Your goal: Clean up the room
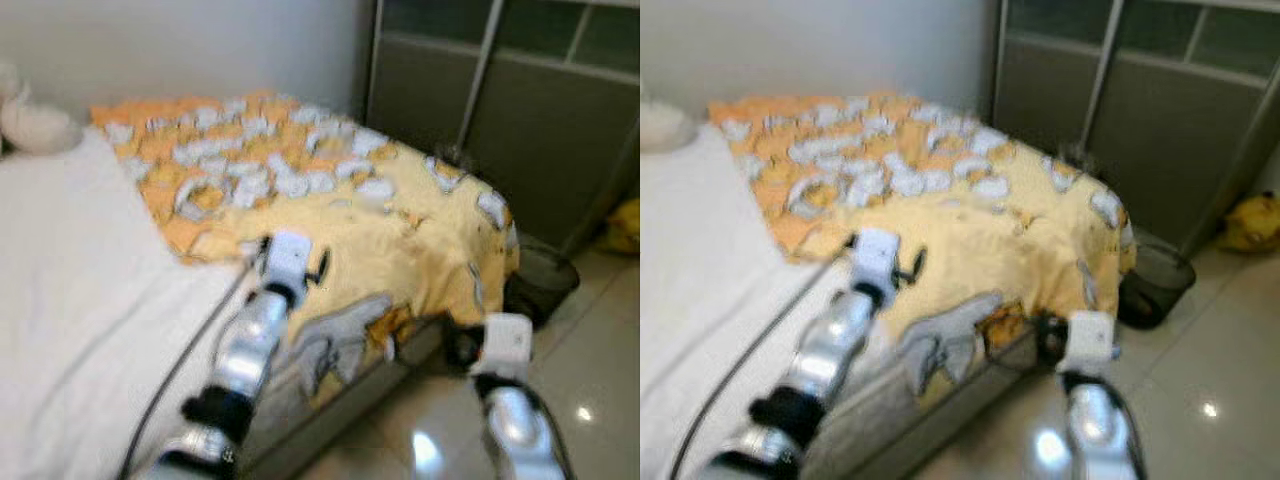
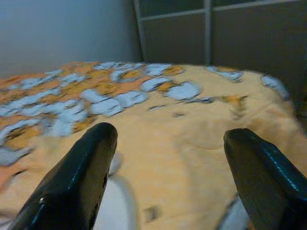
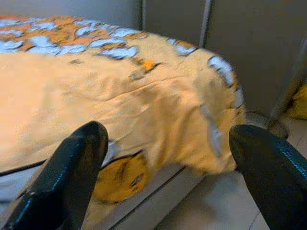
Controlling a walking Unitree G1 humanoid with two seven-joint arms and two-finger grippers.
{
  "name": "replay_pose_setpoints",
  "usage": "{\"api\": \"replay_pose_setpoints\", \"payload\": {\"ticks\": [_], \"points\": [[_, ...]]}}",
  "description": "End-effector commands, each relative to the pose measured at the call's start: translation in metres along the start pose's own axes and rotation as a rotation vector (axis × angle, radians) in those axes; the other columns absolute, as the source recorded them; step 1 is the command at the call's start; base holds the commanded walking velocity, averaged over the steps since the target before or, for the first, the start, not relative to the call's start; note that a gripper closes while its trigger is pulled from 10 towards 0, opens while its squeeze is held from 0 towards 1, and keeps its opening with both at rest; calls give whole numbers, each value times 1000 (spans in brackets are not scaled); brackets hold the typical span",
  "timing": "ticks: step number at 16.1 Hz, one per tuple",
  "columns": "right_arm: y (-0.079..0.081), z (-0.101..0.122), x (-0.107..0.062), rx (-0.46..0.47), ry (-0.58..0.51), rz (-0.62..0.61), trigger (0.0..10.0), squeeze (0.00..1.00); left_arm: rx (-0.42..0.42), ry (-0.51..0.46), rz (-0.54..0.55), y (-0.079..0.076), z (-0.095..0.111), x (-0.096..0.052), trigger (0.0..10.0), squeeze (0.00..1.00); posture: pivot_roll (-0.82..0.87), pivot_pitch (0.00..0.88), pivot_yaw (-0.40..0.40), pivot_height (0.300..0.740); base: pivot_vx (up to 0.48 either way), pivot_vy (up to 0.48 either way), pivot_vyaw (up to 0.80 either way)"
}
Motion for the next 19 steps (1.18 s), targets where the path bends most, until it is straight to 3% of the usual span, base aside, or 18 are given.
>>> {"api": "replay_pose_setpoints", "payload": {"ticks": [1, 5, 11, 14, 16, 19], "points": [[-2, 8, 2, 1, -20, -6, 10000, 0, -17, 11, 21, 3, -2, 0, 10000, 0, 122, 0, 9, 740, 0, -439, 619], [0, 5, -2, -6, -9, 1, 10000, 0, -67, 55, 4, -9, -6, 5, 10000, 0, 113, 10, 7, 740, 0, -427, 527], [-6, 1, -9, -46, 11, -18, 10000, 0, -69, 102, -6, -14, -14, 9, 10000, 0, 94, 47, 8, 740, 0, -439, 495], [-5, -1, -16, -62, 26, -3, 10000, 0, -102, 185, 47, -5, -29, 9, 10000, 0, 78, 75, 1, 740, 335, -339, 481], [-5, 2, -25, -77, 17, 4, 10000, 0, -97, 184, 45, -5, -29, 9, 10000, 0, 55, 131, -12, 740, 381, -287, 456], [0, 3, -34, -86, 17, 25, 10000, 0, -69, 192, 12, -11, -31, 11, 10000, 0, 46, 124, -12, 740, 393, -271, 0]]}}
Point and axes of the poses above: a point about 5 cm out from each wrist's last joint towards the gripper, its own x axis pointing out of the wrist towards the gripper, its own z axis along the axis of the wrist's last joint, y = z × x, the point moved 5 cm from there along x, pointing out of the wrist towards the gripper, and after that the axes turned 9 degrees about x, right-handed, at the moved point
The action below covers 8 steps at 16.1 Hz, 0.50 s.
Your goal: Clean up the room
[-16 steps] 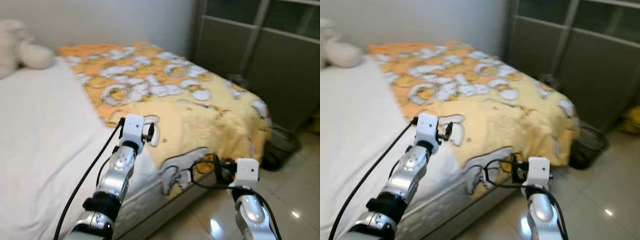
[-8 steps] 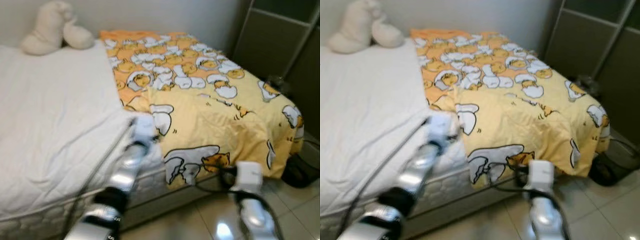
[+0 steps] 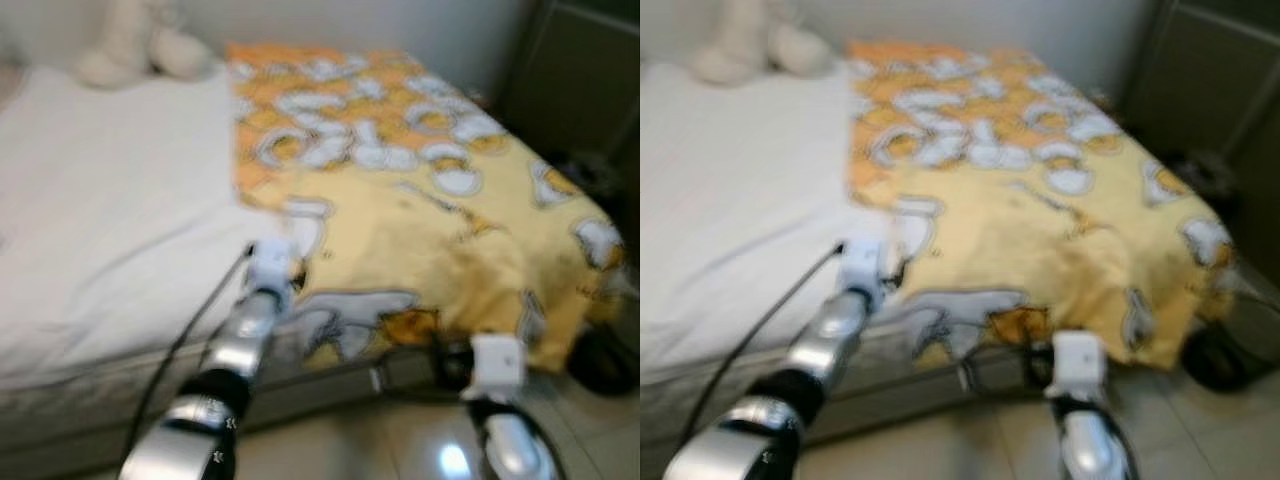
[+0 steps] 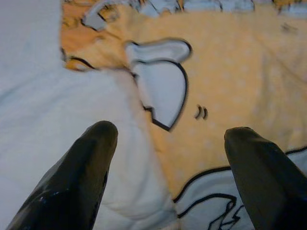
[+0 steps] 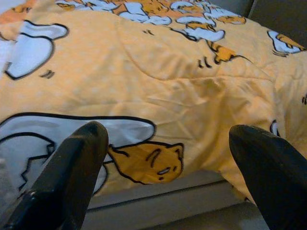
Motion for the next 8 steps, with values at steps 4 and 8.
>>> {"api": "replay_pose_setpoints", "payload": {"ticks": [4, 8], "points": [[-9, 30, -20, 38, -112, -34, 10000, 0, -68, -340, -32, 9, 39, -52, 10000, 0, 45, 73, 23, 740, 0, 0, 0], [-14, 37, -53, 33, -109, -11, 10000, 0, -30, -315, -6, 27, 3, -113, 10000, 0, 70, 52, -10, 740, 0, 0, 0]]}}
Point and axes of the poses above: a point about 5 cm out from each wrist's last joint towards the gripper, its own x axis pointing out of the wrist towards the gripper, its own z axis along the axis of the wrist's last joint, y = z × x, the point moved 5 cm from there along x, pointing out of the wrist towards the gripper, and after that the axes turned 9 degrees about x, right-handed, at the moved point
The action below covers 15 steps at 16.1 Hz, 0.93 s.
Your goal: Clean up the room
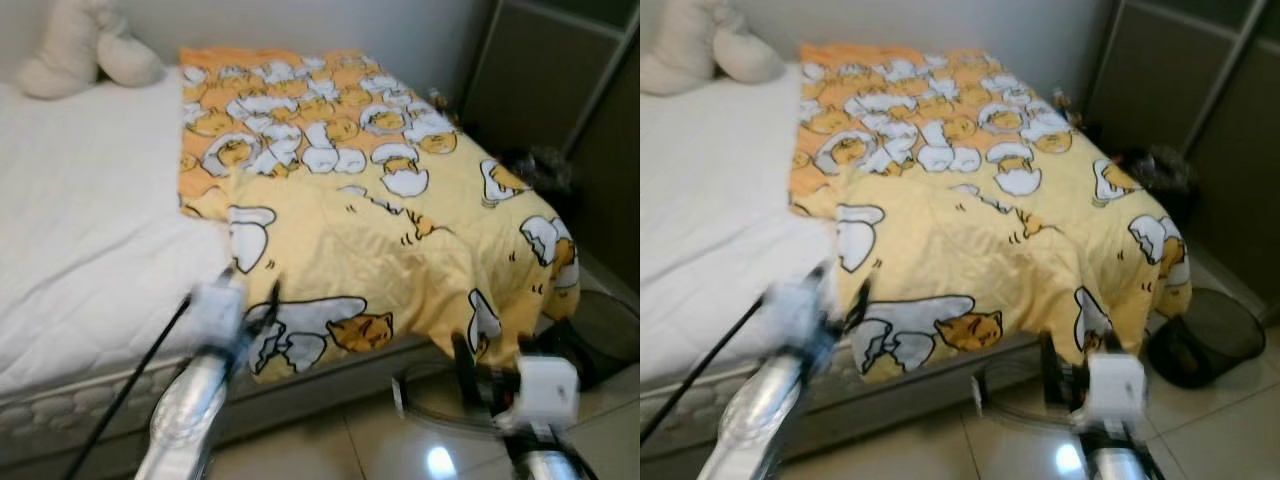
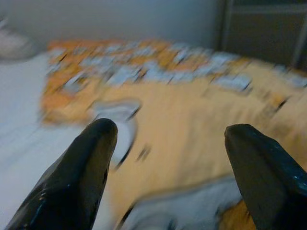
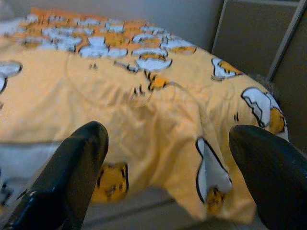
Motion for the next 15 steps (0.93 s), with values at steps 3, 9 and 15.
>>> {"api": "replay_pose_setpoints", "payload": {"ticks": [3, 9, 15], "points": [[-9, -9, 28, 2, 18, -37, 10000, 0, -59, 59, -16, -15, -1, 29, 10000, 0, 101, 0, -20, 740, 480, 0, 0], [-2, -7, 54, 22, 14, -25, 10000, 0, -36, 106, -17, -16, 2, 61, 10000, 0, 93, 0, -2, 740, 480, 0, 723], [-5, -8, 50, 3, 22, -31, 10000, 0, 24, 146, -191, -47, -12, 75, 10000, 0, 73, 46, -27, 740, 320, 0, 109]]}}
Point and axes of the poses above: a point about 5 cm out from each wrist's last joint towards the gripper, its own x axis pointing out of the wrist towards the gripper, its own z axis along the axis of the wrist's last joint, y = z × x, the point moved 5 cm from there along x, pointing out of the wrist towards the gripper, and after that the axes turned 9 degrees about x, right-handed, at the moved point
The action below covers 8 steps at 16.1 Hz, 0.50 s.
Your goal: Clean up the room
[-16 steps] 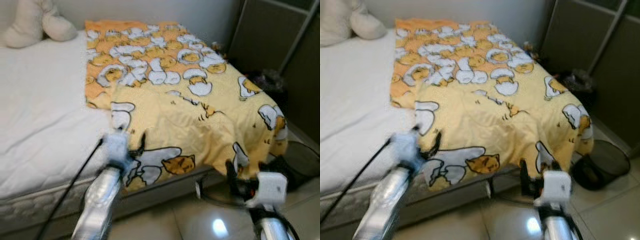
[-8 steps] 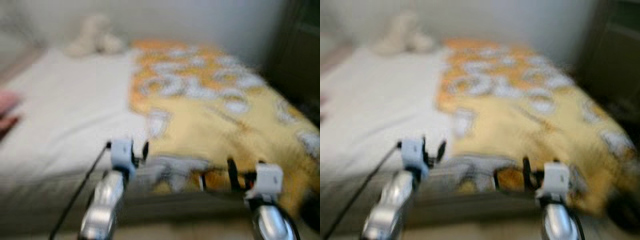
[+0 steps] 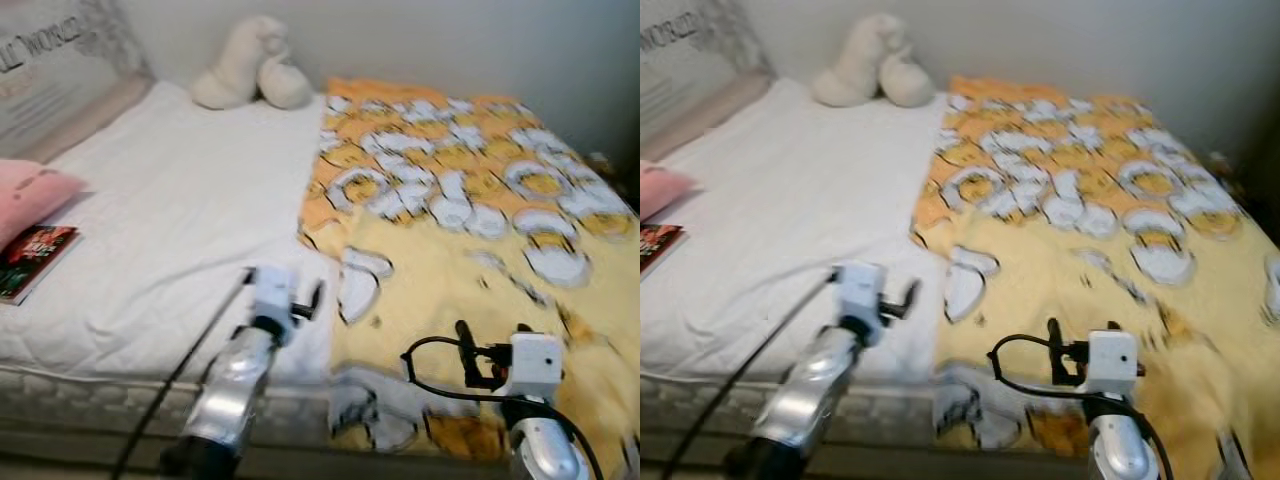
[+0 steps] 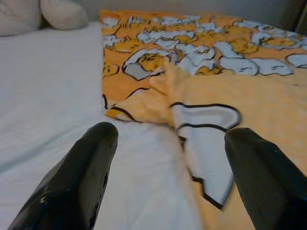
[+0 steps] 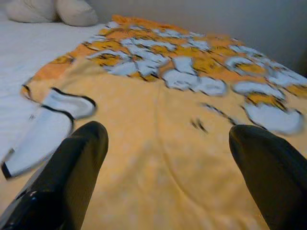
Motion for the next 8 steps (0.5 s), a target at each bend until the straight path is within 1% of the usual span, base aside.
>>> {"api": "replay_pose_setpoints", "payload": {"ticks": [1, 3, 4, 5, 6, 7, 8], "points": [[4, 0, -2, 12, 3, 8, 10000, 0, -10, 47, -2, 5, -13, 5, 10000, 0, 61, 68, -38, 740, 0, 0, 0], [4, -8, -13, 3, 51, 8, 10000, 0, -40, 101, -19, -7, -16, 23, 10000, 0, 3, 132, -51, 740, 0, 0, -687], [2, -9, -20, -5, 60, 8, 10000, 0, -45, 103, -17, -11, -15, 27, 10000, 0, -25, 163, -54, 740, 0, 0, -775], [2, -10, -23, -11, 62, 9, 10000, 0, -52, 99, -13, -11, -14, 28, 10000, 0, -25, 163, -54, 740, 0, 0, -775], [0, -10, -33, -29, 87, 13, 10000, 0, -9, 130, 72, 0, -17, 31, 10000, 0, -85, 238, -72, 740, 0, 0, 0], [0, -7, -40, -39, 95, 21, 10000, 0, -8, 147, 104, 4, -20, 31, 10000, 0, -114, 276, -93, 740, 0, 0, 0], [0, -4, -45, -41, 94, 28, 10000, 0, -41, 164, 125, 7, -25, 29, 10000, 0, -131, 294, -106, 740, 0, 0, 0]]}}
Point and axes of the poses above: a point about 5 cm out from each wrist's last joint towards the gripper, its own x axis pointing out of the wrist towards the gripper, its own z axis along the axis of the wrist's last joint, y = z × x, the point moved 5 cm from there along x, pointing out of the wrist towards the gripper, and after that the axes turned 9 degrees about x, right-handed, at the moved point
